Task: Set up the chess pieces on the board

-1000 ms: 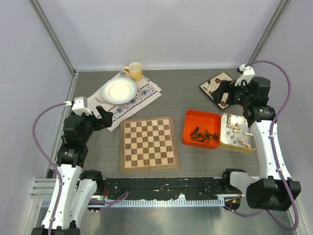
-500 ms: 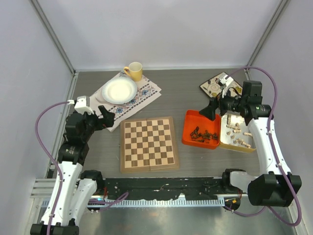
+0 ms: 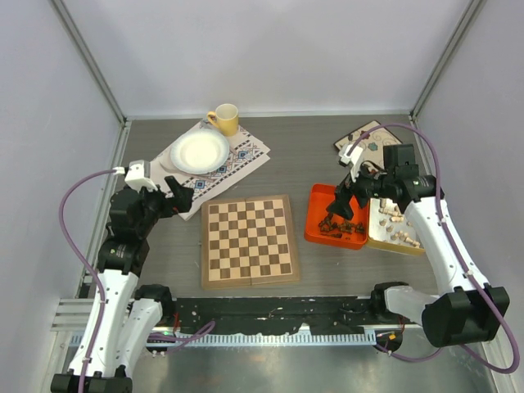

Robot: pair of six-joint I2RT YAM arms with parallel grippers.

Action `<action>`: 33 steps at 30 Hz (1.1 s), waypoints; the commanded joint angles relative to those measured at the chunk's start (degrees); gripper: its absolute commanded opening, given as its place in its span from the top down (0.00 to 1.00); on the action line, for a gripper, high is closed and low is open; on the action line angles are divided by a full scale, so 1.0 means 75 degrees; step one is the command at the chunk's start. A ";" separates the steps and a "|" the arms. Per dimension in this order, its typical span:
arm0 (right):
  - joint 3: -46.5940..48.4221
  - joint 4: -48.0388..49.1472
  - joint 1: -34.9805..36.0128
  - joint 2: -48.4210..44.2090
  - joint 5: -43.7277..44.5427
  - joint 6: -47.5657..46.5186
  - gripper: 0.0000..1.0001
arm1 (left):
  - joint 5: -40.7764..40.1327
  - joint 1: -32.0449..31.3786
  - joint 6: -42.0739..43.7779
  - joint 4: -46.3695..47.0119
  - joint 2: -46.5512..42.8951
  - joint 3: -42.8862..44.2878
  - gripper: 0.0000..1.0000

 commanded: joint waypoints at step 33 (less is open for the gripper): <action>-0.0043 -0.0435 0.0837 0.0000 0.2901 0.0698 0.04 | -0.0339 -0.0031 0.0089 0.0038 0.0475 0.0160 0.00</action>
